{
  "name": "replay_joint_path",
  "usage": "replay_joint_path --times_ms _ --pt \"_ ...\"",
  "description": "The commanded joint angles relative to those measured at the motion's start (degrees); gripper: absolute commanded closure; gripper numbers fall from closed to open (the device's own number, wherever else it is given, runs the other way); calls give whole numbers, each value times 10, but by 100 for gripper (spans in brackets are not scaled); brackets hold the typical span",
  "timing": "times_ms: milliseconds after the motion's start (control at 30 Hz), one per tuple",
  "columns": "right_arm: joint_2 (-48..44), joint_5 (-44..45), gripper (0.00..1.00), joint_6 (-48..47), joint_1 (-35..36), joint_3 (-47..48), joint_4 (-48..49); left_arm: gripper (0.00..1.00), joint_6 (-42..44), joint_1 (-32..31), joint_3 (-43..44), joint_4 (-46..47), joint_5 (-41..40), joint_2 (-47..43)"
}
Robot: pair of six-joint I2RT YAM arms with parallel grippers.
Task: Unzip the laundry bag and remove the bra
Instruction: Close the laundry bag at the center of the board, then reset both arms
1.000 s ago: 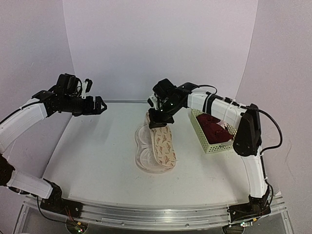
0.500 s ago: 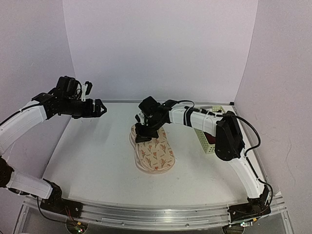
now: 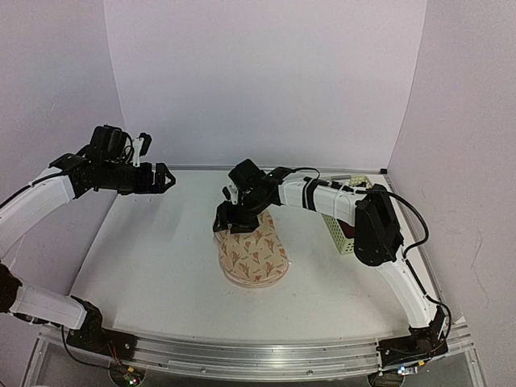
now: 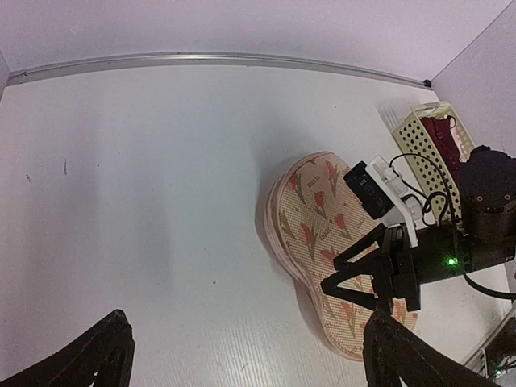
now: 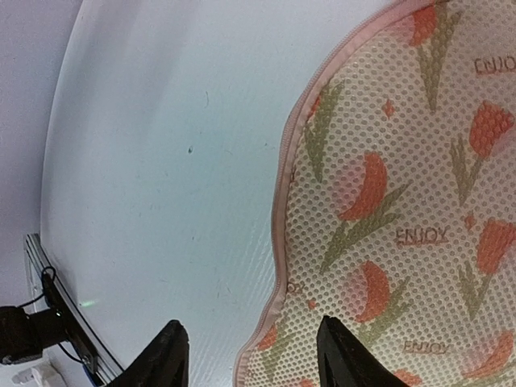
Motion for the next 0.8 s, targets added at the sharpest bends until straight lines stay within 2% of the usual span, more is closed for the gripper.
replay_joint_path --times_ms 0,100,233,400,533,767 --pt "-29 23 34 -12 2 4 22 0 10 2 2 13 8 -16" --pt "-50 37 14 -28 1 -4 22 0 10 2 2 13 8 -15" --pt "-90 69 2 -62 2 -26 23 0 11 2 3 14 6 -15" --pt "-163 156 2 -102 -4 -73 23 0 13 2 14 14 3 -12" --pt "-237 215 2 -129 -25 -153 45 0 13 2 23 15 4 -4" --pt "-352 195 2 -224 -98 -294 89 0 4 2 36 27 7 11"
